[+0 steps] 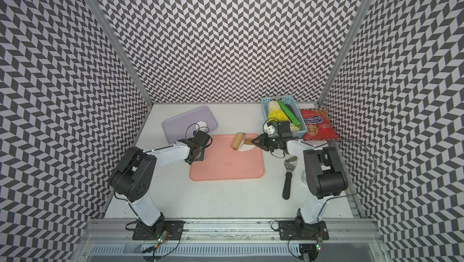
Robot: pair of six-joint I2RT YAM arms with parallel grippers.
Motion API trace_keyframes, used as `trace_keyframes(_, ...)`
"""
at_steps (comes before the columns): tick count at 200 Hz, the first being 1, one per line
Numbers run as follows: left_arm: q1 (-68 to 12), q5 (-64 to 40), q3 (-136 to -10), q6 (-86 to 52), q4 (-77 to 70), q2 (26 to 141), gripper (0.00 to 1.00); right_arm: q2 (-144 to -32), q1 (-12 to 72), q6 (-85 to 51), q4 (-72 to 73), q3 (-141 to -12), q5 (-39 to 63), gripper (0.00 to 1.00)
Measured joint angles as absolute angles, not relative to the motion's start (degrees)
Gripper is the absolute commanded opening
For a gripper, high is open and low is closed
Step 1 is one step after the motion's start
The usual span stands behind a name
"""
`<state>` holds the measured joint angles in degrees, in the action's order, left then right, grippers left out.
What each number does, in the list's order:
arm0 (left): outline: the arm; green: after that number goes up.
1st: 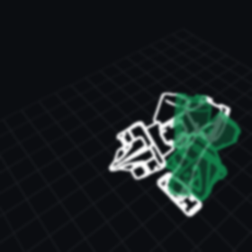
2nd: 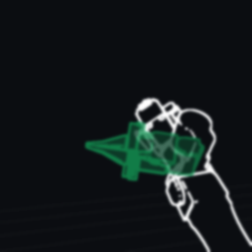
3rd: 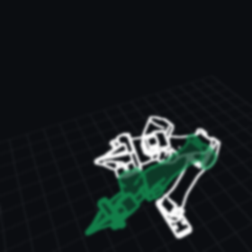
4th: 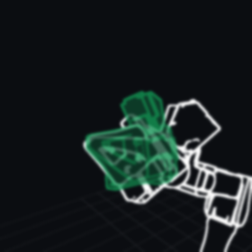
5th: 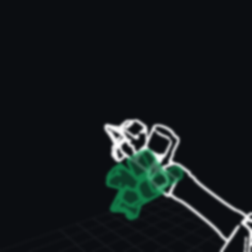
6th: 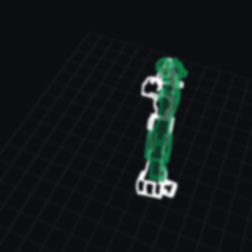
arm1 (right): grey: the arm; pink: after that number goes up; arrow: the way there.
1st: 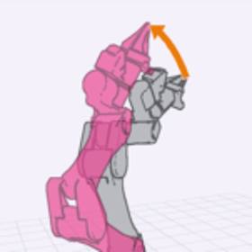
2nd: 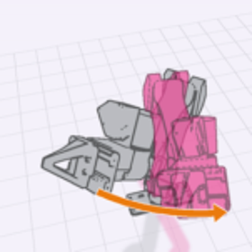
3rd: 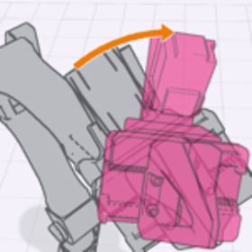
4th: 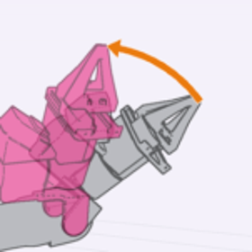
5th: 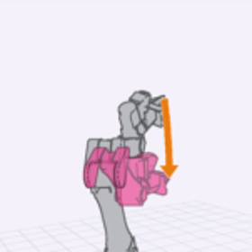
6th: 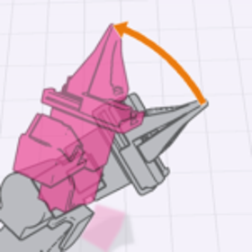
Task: Roll out the dumpling wrappers from the dough
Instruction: Flatten out the dough on the work surface.
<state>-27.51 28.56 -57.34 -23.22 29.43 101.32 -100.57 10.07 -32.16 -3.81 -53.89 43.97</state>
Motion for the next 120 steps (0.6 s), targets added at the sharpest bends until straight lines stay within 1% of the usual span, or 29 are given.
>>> trace_keyframes(62, -27.64, 28.8, -57.34, -23.22, 29.43, 101.36, 0.0, -99.68, 10.87, -34.37, -4.78, -55.07, 43.72, 0.0)
trace_keyframes(91, -27.7, 28.91, -57.34, -23.22, 29.43, 101.36, 0.0, -96.09, 10.52, -34.63, -11.42, -57.41, 43.05, 0.0)
trace_keyframes(120, -27.7, 28.93, -57.34, -23.22, 29.43, 101.38, 0.0, -91.72, 7.68, -34.98, -16.93, -57.95, 43.72, 0.0)
